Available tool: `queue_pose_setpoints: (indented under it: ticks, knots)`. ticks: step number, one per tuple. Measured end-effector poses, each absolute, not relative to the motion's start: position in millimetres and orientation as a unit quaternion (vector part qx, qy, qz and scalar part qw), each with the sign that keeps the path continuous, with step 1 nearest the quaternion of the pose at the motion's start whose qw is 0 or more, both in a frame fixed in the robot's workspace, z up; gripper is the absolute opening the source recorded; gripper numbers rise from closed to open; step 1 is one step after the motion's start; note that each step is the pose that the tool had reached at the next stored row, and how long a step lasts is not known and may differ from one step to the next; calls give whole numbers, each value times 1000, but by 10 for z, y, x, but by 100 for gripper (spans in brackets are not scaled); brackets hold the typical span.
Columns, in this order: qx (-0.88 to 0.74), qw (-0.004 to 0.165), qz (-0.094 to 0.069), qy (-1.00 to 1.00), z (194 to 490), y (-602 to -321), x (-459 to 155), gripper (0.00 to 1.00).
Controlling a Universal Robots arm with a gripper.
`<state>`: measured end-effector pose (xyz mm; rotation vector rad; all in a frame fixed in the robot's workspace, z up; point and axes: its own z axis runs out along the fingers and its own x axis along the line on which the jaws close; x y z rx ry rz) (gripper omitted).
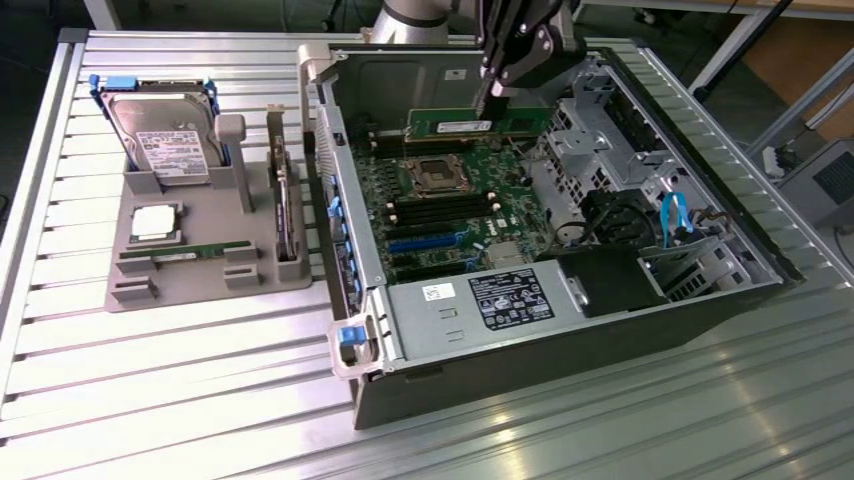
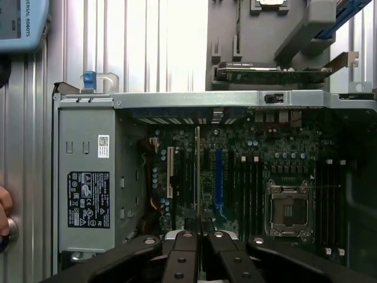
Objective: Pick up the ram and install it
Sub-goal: 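Pick up the ram and move it above insertion slot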
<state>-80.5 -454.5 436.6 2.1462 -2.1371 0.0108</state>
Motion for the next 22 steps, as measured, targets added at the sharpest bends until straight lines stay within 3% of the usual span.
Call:
queue_pose_setpoints:
  ticks: [12, 22]
  knots:
    - [709, 39, -17, -704, 4355, -4545, -674, 12]
    - [709, 40, -17, -704, 4354, -4545, -532, 12]
